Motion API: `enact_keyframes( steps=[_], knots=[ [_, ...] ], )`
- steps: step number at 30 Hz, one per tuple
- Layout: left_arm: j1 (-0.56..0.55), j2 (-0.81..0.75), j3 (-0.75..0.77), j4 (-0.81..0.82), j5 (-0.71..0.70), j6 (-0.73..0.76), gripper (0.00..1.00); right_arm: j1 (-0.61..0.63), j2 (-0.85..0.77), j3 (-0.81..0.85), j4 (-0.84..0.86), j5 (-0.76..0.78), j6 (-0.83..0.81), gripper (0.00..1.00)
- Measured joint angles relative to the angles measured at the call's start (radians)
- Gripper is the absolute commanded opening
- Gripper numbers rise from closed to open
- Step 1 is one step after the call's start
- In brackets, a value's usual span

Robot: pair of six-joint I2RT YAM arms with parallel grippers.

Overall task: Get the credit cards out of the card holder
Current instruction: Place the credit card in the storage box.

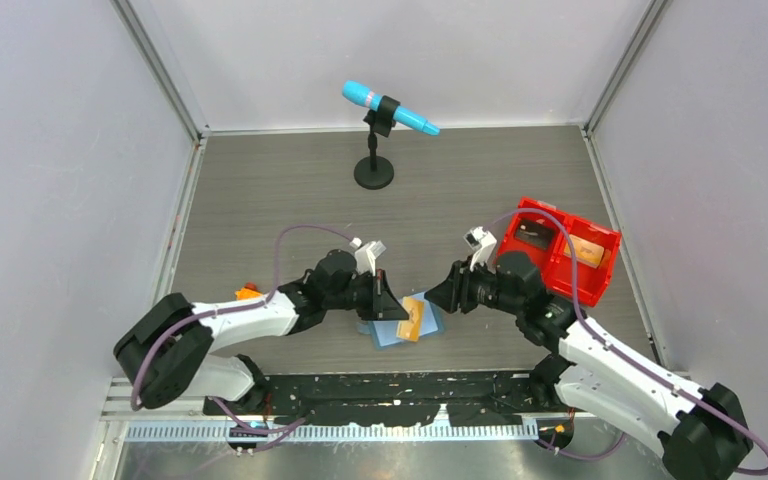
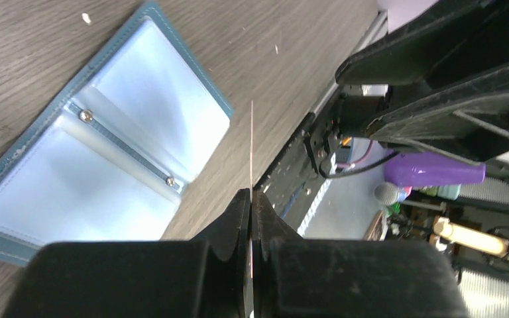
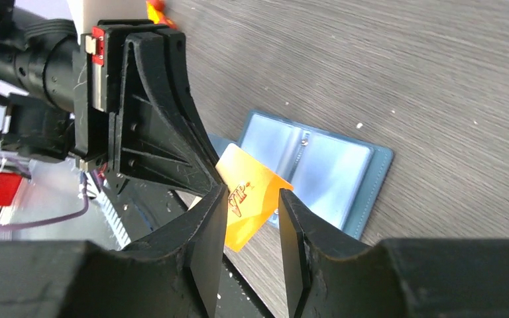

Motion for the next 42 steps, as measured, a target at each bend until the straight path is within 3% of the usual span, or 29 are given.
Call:
enact_keyframes(
  steps=[6,13,19,23,26,30,34,35,38,42],
  knots=[
    [0.0,-0.109,0.028,-0.127,0.055,0.09,0.0,-0.001,-0.081,0.006,-0.033,-0.104,-0.054,0.45],
    [0.0,-0.198,0.058,-0.254,0.148,0.193,0.0,-0.001,-0.069,0.032,-0.057,-0.266,-0.097,0.44],
    [0.0,-0.224,0.058,-0.283,0.217,0.224,0.0,-0.001,0.0,0.058,-0.078,-0.373,-0.147,0.43],
    [0.0,-0.224,0.058,-0.283,0.254,0.233,0.0,-0.001,0.035,0.058,-0.078,-0.417,-0.157,0.52],
    [0.0,-0.224,0.058,-0.281,0.276,0.235,0.0,-0.001,0.055,0.058,-0.073,-0.447,-0.165,0.52],
    [0.0,-0.224,0.058,-0.274,0.295,0.235,0.0,-0.001,0.095,0.058,-0.035,-0.494,-0.158,0.42],
    [0.0,-0.224,0.058,-0.259,0.302,0.234,0.0,-0.001,0.102,0.057,0.016,-0.519,-0.139,0.21],
    [0.0,-0.224,0.058,-0.257,0.303,0.234,0.04,-0.001,0.102,0.057,0.028,-0.523,-0.135,0.12],
    [0.0,-0.225,0.058,-0.255,0.304,0.235,0.12,-0.002,0.103,0.054,0.058,-0.534,-0.117,0.06],
    [0.001,-0.227,0.058,-0.27,0.283,0.24,0.41,-0.002,0.103,0.048,0.084,-0.549,-0.095,0.05]
  ],
)
